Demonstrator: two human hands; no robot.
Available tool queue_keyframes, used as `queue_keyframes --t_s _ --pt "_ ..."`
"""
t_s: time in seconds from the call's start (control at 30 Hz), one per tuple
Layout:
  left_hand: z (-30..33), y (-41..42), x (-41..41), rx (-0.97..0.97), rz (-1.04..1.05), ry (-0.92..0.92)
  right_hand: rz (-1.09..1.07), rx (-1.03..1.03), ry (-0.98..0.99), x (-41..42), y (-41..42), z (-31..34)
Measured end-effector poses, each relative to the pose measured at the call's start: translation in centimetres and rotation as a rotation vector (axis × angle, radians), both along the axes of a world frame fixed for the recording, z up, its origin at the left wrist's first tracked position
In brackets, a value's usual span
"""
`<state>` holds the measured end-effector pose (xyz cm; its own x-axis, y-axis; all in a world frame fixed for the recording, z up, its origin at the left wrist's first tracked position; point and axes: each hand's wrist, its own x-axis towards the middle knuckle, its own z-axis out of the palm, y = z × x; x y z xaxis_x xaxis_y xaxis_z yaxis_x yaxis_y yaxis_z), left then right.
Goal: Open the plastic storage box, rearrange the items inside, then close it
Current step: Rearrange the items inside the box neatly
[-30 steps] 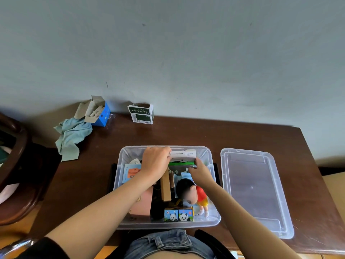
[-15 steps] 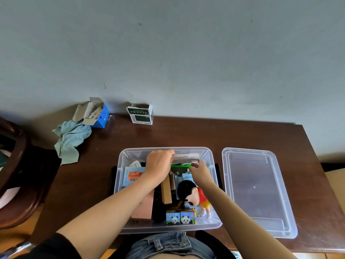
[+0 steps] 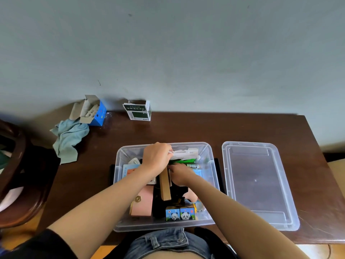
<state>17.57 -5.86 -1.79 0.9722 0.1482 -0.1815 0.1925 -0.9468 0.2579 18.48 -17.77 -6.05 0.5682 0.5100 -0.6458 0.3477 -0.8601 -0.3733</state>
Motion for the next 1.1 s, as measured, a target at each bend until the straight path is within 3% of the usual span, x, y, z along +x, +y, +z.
queue_keyframes --t_s 0.2,0.43,0.57,0.8,0.9,1.1 --pt "-0.3 -0.5 -0.2 0.045 0.038 -0.043 0.024 -0.058 0.089 0.6 -0.3 0.2" --pt "-0.8 0.3 -1.4 -0.019 0.042 -0.116 -0.111 0.143 0.105 0.4 -1.8 2.2" --pt "0.0 1.1 -2.7 -0.094 0.06 -0.131 -0.214 0.148 0.028 0.4 -4.5 3.5" --pt "0.3 1.1 -4.4 -0.103 -0.023 0.073 0.053 -0.031 0.062 -0.7 -4.9 4.0" --pt "0.3 1.4 -4.5 -0.148 0.004 0.138 0.134 -0.124 -0.01 -1.4 -4.5 3.8" --pt "-0.3 2.3 -5.0 -0.202 0.001 0.159 0.043 0.037 -0.198 -1.0 -5.2 5.6"
